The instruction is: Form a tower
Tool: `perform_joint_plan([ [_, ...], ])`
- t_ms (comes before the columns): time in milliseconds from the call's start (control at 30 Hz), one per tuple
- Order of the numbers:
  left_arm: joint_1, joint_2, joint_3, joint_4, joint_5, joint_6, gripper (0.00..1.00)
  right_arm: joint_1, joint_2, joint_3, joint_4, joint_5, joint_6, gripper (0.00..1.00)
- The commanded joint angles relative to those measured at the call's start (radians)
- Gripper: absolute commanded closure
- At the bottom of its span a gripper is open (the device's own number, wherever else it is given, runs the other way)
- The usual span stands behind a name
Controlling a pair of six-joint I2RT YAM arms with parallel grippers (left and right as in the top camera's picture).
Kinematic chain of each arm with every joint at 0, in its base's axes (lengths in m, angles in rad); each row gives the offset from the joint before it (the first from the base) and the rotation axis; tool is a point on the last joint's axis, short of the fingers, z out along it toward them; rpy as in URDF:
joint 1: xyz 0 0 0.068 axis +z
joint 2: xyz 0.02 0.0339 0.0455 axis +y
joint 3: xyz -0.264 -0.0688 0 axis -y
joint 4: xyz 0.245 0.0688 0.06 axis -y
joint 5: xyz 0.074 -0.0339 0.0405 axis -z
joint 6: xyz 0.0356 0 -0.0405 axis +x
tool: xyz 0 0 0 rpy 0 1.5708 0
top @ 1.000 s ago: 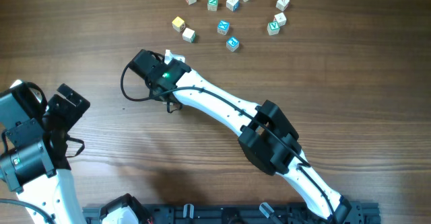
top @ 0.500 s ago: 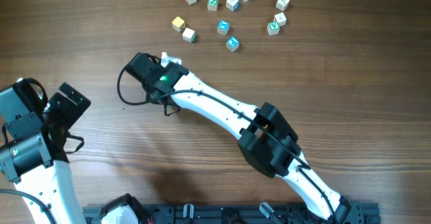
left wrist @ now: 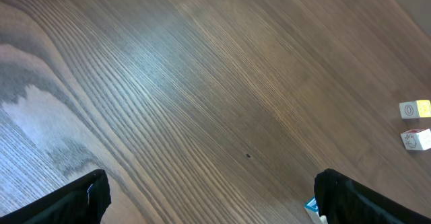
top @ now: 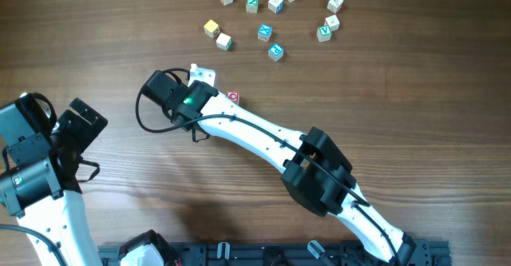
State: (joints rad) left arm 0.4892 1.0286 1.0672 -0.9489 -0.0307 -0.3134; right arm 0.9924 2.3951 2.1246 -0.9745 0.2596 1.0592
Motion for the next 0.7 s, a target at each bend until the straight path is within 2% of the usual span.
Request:
perform_joint_plan([
  [0, -0.005, 0.001, 0.019, 0.002, 0.012, -0.006, 0.00, 0.000, -0.021, -0.005, 0.016, 0.025, 0.020, 0.92],
  [667, -0.005, 0.001, 0.019, -0.002, 0.012, -0.006, 0.00, 0.000, 0.029, -0.006, 0.028, -0.025, 0.020, 0.89],
])
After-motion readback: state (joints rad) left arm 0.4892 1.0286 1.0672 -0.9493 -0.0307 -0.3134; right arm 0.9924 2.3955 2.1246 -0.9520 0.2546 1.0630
